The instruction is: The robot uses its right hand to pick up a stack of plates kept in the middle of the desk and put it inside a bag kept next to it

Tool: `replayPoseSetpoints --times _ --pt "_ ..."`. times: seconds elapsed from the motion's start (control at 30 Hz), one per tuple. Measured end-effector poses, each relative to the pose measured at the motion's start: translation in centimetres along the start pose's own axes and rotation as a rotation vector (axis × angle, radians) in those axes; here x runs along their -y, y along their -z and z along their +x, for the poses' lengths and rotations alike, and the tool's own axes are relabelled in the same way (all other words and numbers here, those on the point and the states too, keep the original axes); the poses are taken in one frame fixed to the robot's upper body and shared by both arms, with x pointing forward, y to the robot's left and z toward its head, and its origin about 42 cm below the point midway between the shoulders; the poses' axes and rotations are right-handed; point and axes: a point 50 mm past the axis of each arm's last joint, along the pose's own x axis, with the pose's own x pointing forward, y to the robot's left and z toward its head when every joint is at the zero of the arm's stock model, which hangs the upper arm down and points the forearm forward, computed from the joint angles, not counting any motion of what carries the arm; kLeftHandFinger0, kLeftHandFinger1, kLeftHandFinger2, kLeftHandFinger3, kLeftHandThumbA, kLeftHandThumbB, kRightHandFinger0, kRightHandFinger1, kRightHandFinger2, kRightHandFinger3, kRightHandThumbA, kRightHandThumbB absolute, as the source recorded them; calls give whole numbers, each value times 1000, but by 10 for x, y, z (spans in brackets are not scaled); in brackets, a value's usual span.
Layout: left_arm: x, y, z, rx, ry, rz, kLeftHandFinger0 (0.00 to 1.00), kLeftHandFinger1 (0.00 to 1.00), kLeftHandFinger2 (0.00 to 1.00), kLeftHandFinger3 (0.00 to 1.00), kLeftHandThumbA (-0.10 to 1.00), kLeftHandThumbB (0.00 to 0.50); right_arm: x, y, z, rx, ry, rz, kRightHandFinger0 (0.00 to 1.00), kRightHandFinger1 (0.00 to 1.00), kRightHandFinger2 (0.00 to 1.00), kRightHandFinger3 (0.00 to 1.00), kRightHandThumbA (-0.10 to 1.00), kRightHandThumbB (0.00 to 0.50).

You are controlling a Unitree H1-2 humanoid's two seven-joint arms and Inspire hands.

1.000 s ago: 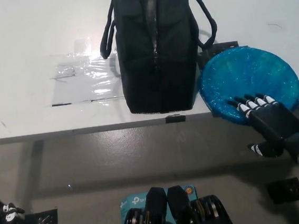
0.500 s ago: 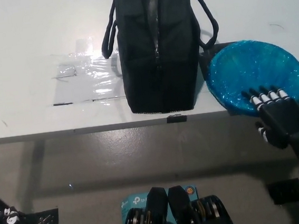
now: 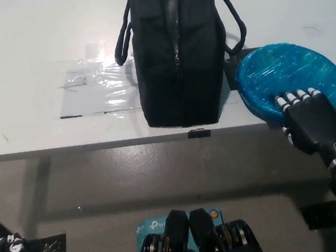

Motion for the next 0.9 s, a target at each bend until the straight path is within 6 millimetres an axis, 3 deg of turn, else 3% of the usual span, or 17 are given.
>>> replayPoseSetpoints --times 0.03,0.1,0.13,0.17,0.27,0.33,0.37,0.4,0.43,0.47,0.57,0.7,0.8,0.83,0.9 --pt "0 0 0 -1 1 4 0 2 162 162 150 500 0 -1 0 6 9 2 0 17 199 453 -100 60" --pt "1 0 0 -2 5 9 0 0 170 164 133 500 1 -1 -1 17 20 5 0 13 221 418 -100 7" --pt "1 0 0 -4 7 12 0 0 171 163 128 500 1 -2 -1 24 27 7 0 5 225 398 -100 0" --pt "2 1 0 -4 9 14 0 0 159 164 134 500 2 -3 -2 30 32 9 0 0 199 460 -100 0" --pt "2 1 0 -5 11 19 0 0 131 144 153 500 9 -5 -5 51 46 24 0 0 126 401 -100 29" --pt "3 1 0 -6 13 24 0 0 129 136 175 500 15 -6 -7 60 51 41 0 0 139 155 -100 46" --pt "3 1 0 -7 14 26 0 0 128 136 176 500 18 -6 -8 60 55 58 0 0 199 109 -100 74" --pt "3 1 0 -8 15 28 0 0 123 129 183 500 21 -5 -8 59 56 70 0 0 221 52 -100 49" --pt "4 1 0 -9 18 31 0 0 122 128 183 500 25 -4 -9 53 58 97 0 0 263 40 -100 83" --pt "4 2 0 -9 20 32 0 0 121 127 183 500 28 -3 -10 45 56 119 0 3 281 124 -100 124" --pt "6 2 0 -13 27 40 0 0 112 118 201 500 37 1 -10 17 74 197 0 0 198 54 -100 215" --pt "7 3 0 -15 31 49 0 0 111 88 191 500 45 4 -8 -39 110 318 0 0 233 3 -100 213" --pt "7 3 -1 -17 32 51 0 0 113 76 173 500 50 9 -5 -98 143 422 0 0 191 0 -100 273" --pt "7 3 -1 -18 32 51 0 0 122 90 165 500 51 11 -5 -121 155 454 0 0 193 0 -100 268" --pt "7 4 -1 -20 33 51 0 0 96 95 174 500 54 16 -5 -160 176 515 0 0 275 28 -100 196"
